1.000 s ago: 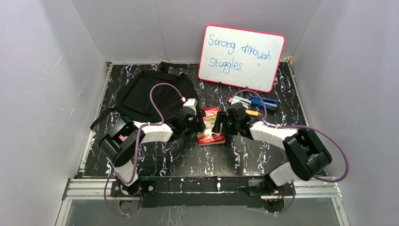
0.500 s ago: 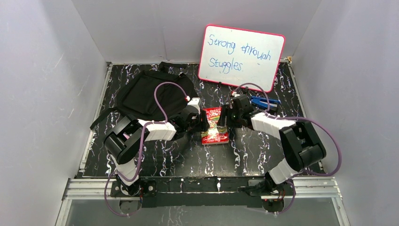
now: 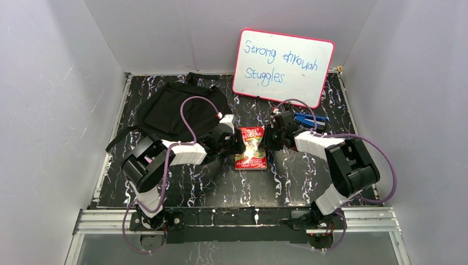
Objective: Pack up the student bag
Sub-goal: Pick up the book from the center of the board.
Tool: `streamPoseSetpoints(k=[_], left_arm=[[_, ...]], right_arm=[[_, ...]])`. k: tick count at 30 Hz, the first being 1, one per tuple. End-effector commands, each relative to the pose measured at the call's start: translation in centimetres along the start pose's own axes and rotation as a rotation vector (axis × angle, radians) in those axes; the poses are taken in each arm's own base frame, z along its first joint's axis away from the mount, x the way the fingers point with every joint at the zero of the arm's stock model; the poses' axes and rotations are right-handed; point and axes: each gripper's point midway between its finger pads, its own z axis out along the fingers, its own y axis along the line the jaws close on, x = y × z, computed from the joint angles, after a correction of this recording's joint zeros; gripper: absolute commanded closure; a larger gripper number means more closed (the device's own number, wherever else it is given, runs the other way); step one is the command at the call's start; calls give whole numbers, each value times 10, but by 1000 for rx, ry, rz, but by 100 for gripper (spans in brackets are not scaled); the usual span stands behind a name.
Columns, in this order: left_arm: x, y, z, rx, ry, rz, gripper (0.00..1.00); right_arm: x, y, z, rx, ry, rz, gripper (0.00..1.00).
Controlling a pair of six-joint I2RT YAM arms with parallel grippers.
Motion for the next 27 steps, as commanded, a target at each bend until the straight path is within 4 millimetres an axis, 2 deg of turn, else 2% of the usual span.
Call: streamPoseSetpoints(k=[1,5,7,8,11,15,22,27], left_arm=[[39,18,-6,-60,135,-9,46],[21,14,-17,-74,76,-44,45],[11,13,-24,-80,37,-73,43],[4,12,-29,-76,10,-98,41],[-6,12,-39,-44,-36,-201,38],[-6,10,-49,36,-67,-298,38],[-7,-4,-57,180,-107,-322,38],[-1,-20,-56,290,-82,-343,38]], right_arm=[[22,5,1,-33,52,13,70],[16,9,-4,-54,16,-6,87],[10,16,-7,-86,-24,-19,98],[10,17,-9,-94,-33,-20,100],[10,21,-15,-128,-60,-17,100],[12,29,-28,-213,-116,-2,100],[4,45,-62,-400,-228,-7,100],[1,53,-75,-489,-250,11,100]])
